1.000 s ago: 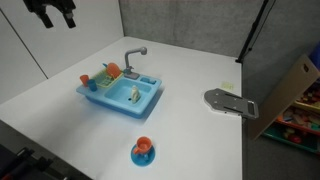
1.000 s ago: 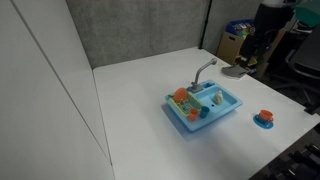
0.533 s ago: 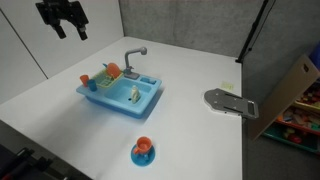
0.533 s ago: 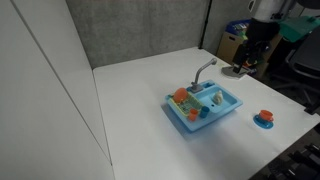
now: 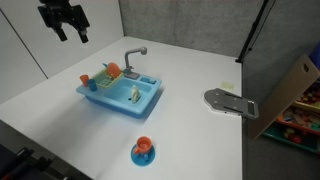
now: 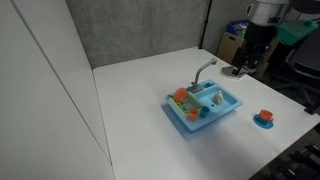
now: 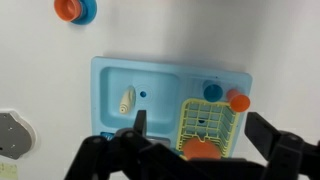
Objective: Place the blue cup on the table
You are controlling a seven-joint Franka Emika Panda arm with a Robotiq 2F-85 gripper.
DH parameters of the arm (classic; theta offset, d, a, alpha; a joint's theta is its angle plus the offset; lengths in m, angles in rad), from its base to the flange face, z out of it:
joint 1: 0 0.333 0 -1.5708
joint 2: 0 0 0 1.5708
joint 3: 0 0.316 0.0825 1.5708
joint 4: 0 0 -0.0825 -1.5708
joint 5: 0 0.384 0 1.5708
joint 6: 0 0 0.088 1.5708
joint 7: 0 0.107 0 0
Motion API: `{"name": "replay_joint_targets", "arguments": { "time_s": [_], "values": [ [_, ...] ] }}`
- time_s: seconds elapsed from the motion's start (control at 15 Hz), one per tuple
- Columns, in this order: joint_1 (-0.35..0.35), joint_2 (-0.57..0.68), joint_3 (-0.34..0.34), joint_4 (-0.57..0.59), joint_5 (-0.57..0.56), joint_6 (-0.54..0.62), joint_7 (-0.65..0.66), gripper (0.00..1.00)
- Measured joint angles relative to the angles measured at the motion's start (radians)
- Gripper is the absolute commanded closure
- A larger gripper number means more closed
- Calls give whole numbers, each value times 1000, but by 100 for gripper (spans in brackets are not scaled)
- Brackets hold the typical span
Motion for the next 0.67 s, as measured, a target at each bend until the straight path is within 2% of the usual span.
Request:
{"name": "replay_joint_targets", "arguments": {
  "time_s": [0.27, 0.67],
  "values": [
    [0, 12, -4, 0, 8, 3, -4, 0],
    [0, 46, -18, -19, 65, 88, -83, 0]
  ]
}}
